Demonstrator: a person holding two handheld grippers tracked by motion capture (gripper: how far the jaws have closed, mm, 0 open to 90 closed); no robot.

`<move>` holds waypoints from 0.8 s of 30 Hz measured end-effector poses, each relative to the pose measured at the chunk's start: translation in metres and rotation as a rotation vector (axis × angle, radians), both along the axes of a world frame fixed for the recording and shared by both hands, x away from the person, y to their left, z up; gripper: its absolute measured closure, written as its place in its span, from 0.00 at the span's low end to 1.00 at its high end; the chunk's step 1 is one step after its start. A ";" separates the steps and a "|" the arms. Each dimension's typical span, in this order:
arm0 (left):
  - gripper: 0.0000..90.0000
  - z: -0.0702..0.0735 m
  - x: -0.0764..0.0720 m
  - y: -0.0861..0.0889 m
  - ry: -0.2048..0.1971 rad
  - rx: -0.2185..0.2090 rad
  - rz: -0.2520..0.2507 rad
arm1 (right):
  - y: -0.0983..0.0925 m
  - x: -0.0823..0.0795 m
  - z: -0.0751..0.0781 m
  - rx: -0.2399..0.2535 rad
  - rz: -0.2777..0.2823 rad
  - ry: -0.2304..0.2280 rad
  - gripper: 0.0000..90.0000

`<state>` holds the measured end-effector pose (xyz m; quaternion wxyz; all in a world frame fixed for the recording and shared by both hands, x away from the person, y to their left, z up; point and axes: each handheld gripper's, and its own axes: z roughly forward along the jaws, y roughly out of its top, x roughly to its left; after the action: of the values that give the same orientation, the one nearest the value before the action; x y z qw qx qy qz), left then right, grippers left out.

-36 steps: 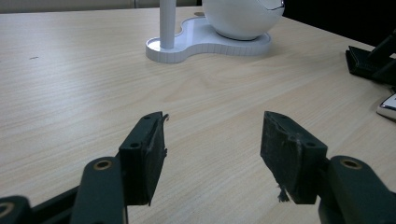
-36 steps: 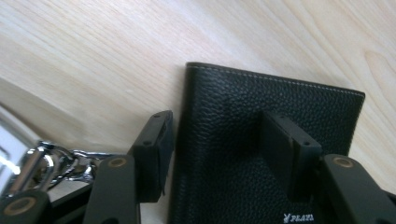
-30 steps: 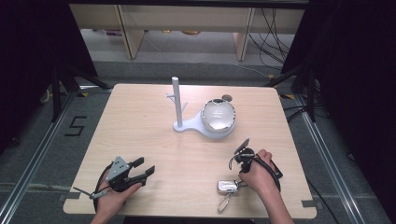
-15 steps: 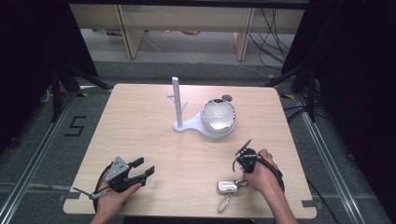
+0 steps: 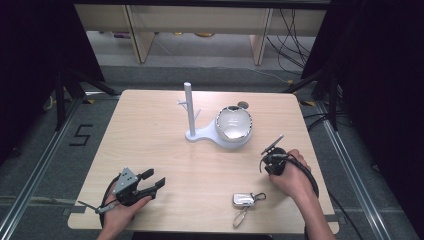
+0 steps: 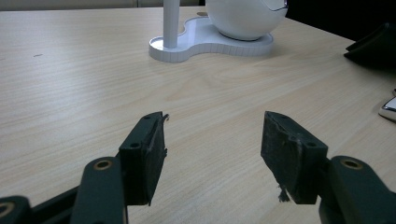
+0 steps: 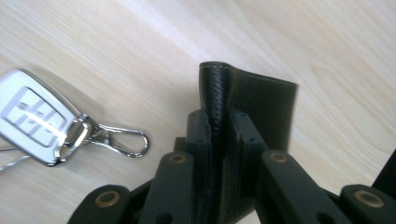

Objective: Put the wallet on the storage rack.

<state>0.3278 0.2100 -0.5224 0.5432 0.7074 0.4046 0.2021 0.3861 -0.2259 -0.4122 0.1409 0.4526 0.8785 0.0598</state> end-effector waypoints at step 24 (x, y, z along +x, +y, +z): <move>0.44 -0.001 0.001 0.002 -0.001 -0.011 -0.001 | 0.006 0.025 0.054 0.020 0.323 0.197 0.91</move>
<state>0.3283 0.2115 -0.5229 0.5474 0.7045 0.4052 0.1999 0.4112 -0.2203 -0.3584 0.0384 0.3106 0.9487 0.0458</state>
